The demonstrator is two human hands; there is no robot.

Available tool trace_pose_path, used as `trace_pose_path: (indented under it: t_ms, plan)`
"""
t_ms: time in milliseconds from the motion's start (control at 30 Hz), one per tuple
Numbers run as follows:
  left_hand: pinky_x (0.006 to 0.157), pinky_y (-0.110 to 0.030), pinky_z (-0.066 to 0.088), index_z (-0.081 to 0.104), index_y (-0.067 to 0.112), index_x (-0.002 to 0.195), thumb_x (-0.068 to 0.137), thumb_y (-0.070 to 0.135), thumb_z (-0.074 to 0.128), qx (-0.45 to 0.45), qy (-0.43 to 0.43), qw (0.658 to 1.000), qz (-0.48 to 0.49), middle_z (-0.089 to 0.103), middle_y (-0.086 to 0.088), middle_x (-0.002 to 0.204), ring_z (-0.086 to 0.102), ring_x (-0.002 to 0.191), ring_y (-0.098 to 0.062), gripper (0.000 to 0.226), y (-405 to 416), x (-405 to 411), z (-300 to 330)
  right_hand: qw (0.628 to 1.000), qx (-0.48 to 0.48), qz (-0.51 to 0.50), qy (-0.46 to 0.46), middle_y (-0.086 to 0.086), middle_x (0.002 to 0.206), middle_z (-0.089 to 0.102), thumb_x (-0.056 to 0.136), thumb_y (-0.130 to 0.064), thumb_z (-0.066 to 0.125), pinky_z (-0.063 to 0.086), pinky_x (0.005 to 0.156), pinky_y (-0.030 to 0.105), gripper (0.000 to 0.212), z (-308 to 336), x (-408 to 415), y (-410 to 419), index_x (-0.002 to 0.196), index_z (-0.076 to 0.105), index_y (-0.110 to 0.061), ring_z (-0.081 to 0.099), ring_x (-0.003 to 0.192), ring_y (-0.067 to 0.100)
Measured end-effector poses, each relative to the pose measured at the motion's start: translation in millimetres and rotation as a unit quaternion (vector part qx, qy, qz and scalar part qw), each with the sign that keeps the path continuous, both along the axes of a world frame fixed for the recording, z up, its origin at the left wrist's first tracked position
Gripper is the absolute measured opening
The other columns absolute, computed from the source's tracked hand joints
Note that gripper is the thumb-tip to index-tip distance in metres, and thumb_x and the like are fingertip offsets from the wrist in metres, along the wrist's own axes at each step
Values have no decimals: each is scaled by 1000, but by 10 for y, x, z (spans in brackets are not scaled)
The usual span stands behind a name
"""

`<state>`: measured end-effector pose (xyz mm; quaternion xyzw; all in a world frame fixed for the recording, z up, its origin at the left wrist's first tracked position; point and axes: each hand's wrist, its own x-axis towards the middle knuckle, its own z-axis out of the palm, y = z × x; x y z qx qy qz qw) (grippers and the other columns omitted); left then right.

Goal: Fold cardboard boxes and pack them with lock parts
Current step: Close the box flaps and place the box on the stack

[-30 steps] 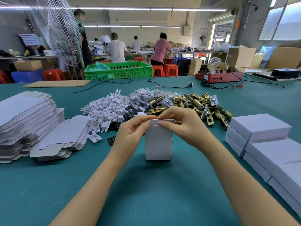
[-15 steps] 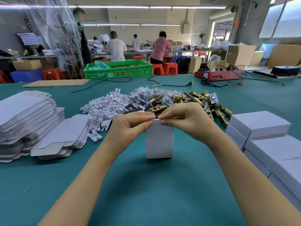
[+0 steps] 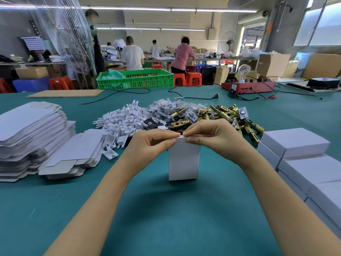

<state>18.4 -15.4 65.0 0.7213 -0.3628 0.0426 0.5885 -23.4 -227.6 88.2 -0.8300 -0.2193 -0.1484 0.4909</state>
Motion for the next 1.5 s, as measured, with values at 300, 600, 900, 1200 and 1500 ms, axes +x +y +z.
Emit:
trace_pose_path:
  t_ms: [300,600,900,1200,1500]
  plan:
    - [83,-23,55,72,29,97,83,5,72,-6,1,1000,30,74,7,99,72,91,-12,28,-74,12,-98,994,87,11,66,7,98,74,77,-20,70,55,87,29,24,-58,9,-73,97,75,-9,67,98,20]
    - [86,-30,57,72,25,95,85,6,70,-22,20,999,19,75,6,97,72,92,-14,21,-88,21,-119,990,130,7,56,7,95,75,73,-9,73,56,80,24,25,-91,-4,-95,97,74,-3,70,92,17]
    - [80,-43,51,67,34,89,92,19,64,-28,14,999,21,68,8,89,65,89,-26,15,-177,-14,-184,997,71,-10,13,0,92,74,76,-2,74,55,76,19,23,-58,-23,-73,98,73,-9,71,87,12]
    - [82,-12,46,69,23,99,95,3,59,-120,52,991,18,72,15,98,65,98,-1,23,-379,-104,-279,997,50,-47,-47,5,93,74,78,-2,75,56,78,22,19,-123,25,-27,97,74,-3,71,88,12]
    - [81,-22,44,71,39,90,93,28,57,-126,90,988,14,69,16,94,59,90,-3,19,-404,-102,-262,999,31,-31,27,4,95,75,82,-1,70,56,83,23,22,-11,-22,-150,102,73,-10,71,90,15]
